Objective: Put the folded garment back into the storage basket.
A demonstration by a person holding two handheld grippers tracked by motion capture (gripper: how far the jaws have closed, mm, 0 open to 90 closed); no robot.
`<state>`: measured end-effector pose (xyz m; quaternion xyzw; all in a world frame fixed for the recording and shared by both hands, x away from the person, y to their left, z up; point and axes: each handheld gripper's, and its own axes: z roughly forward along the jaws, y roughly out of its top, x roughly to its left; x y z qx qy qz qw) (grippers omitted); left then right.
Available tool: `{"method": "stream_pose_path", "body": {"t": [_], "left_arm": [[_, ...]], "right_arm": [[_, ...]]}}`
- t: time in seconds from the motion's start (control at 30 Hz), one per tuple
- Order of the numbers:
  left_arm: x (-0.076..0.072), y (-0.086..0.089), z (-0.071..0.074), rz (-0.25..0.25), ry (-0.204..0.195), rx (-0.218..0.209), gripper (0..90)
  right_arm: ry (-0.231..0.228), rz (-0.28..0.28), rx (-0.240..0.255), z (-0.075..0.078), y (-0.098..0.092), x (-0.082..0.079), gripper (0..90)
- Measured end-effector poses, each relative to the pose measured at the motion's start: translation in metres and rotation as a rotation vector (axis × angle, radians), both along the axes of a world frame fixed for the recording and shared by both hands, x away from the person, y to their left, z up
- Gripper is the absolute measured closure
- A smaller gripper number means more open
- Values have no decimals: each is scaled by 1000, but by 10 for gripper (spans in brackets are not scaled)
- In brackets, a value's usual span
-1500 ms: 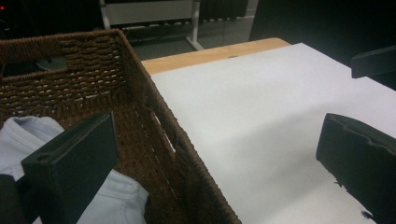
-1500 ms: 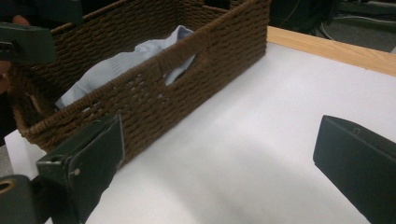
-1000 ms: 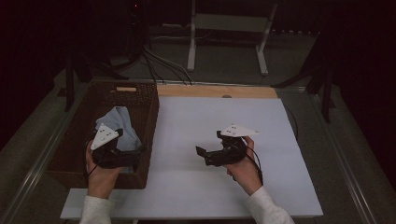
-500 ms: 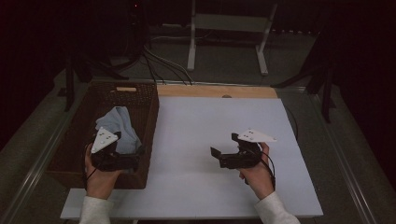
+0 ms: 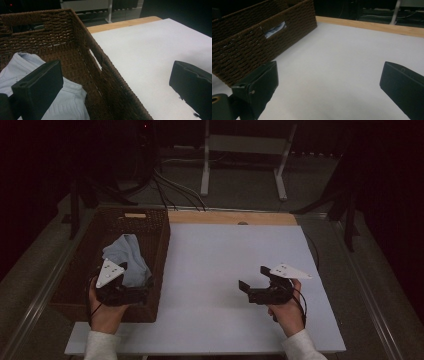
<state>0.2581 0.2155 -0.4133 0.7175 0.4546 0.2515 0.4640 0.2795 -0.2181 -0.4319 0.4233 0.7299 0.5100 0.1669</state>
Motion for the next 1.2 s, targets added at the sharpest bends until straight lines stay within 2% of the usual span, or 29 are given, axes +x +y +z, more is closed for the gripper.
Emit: {"method": "stream_pose_path", "body": {"t": [0.4, 0.57, 0.77, 1.2], "left_arm": [[-7, 5, -3, 8, -38, -18, 0], [-7, 5, -5, 6, -37, -20, 0], [-8, 7, -5, 10, -42, -26, 0], [-8, 7, -5, 12, -45, -28, 0]], "right_arm": [[-16, -48, 16, -8, -27, -9, 22], [-24, -59, 26, -12, -34, -14, 21], [-75, -64, 34, -14, -44, -21, 22], [-101, -104, 64, -16, -66, -28, 22]]}}
